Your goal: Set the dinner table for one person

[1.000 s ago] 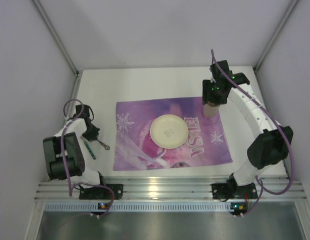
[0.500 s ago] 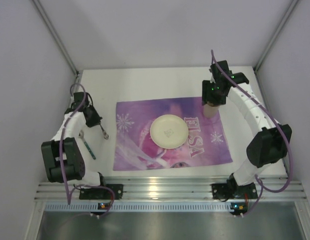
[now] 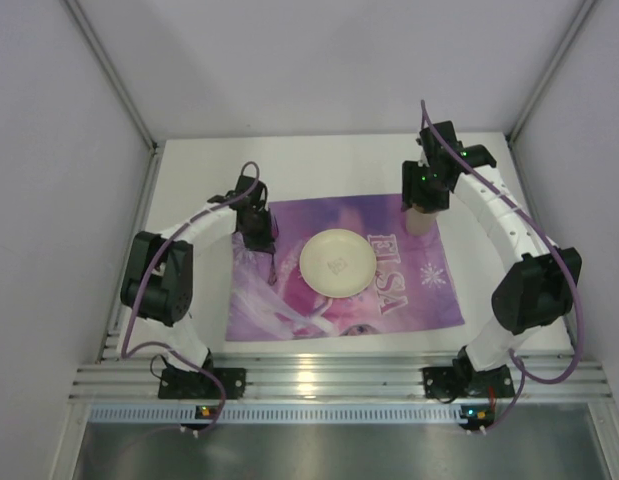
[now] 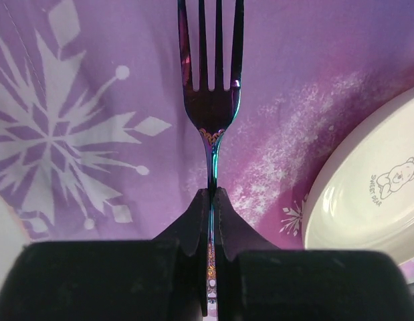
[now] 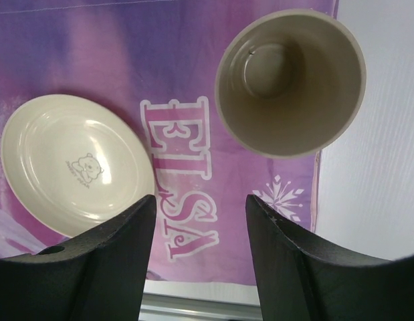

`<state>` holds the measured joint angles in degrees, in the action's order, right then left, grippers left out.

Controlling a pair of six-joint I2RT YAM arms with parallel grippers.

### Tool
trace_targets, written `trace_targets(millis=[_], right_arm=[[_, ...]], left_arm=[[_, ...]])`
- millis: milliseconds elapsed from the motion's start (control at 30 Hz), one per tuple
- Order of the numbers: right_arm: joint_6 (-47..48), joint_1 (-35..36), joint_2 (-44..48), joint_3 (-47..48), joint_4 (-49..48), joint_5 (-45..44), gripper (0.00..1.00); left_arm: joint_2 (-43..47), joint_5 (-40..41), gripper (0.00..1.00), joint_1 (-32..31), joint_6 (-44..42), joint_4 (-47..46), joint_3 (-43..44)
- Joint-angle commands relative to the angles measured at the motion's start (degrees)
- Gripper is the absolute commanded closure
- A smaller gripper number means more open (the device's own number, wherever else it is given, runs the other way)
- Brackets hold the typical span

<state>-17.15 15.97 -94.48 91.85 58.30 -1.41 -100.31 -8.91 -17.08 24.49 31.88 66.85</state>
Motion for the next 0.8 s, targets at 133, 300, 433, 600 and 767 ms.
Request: trace_targets(millis=[133,300,433,600,767], right_arm=[[-0.43,-0.5,2.19,-0.89,-1.17,0.18,0.43],[-0.34,-0.41,2.1,-0.89,-1.09,0.27,0.43],[-0.52,-0.41,1.49,-0.63,-1.17,0.97,0.43],[-0.7,-0.41,1.31,-0.45,-1.17,1.15,0.43],[-0.69,-0.5,1.66,-0.8,-1.26,1.15,0.43]], left_arm=[[4.15,3.8,1.0,-2.86,5.92,4.32,-3.04],[8.64,6.44,1.0,-3.75,6.27,6.96,-4.62],[7.77,6.01,0.92,-4.36,4.61,8.46,-4.44],[8.29,6.01,0.57,-4.63,4.25,8.64,-5.06],[10.48,10.9,0.48,-4.45,4.86,11.36,-2.79]])
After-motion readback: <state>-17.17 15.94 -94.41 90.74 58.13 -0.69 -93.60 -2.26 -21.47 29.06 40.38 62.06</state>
